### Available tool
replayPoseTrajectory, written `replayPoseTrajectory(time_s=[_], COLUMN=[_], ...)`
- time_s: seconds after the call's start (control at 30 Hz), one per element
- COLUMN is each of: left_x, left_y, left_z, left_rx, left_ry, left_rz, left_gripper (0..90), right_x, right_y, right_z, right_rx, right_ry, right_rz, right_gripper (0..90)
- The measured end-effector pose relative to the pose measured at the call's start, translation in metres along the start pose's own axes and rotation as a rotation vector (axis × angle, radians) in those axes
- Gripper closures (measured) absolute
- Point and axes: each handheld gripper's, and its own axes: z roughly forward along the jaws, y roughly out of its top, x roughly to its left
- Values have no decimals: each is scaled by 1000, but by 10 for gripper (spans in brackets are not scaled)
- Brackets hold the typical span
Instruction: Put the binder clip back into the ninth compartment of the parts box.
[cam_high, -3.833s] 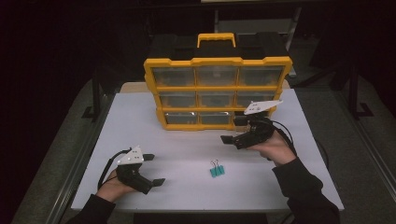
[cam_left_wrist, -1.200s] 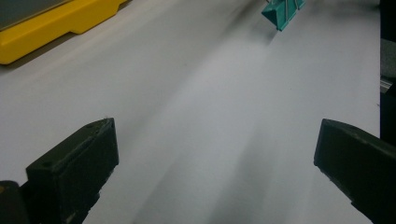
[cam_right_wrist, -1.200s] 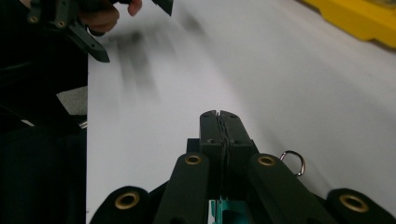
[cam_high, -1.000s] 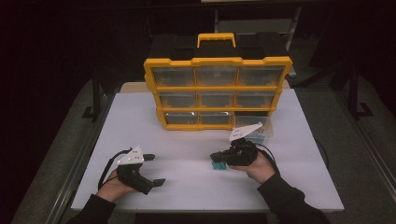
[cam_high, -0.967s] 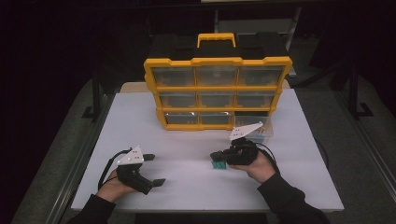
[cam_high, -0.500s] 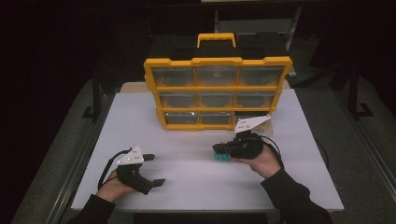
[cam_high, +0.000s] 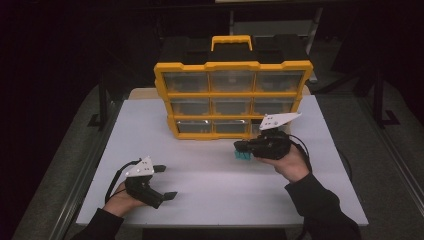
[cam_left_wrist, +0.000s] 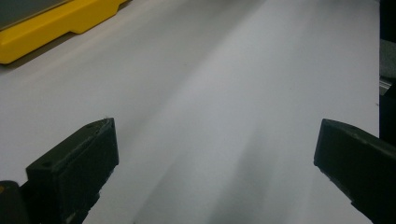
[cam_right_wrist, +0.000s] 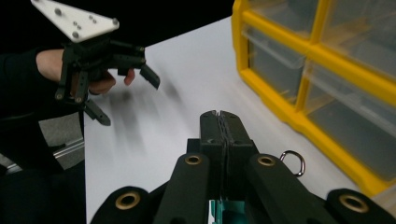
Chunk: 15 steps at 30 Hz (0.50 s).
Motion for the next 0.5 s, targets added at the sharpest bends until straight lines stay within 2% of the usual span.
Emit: replayPoseTrajectory(time_s=[0.23,0.5], left_x=[-1,0], left_y=[0,0], left_z=[1,1], left_rx=[-6,-4], left_ry=[0,0], left_rz=[-7,-5], left_gripper=[0,0], right_x=[-8,-25], right_y=[11,17], right_z=[-16,-35], right_rx=[-40,-93], right_ry=[-55,-143], right_rz=[-13,-6], right_gripper=[874,874])
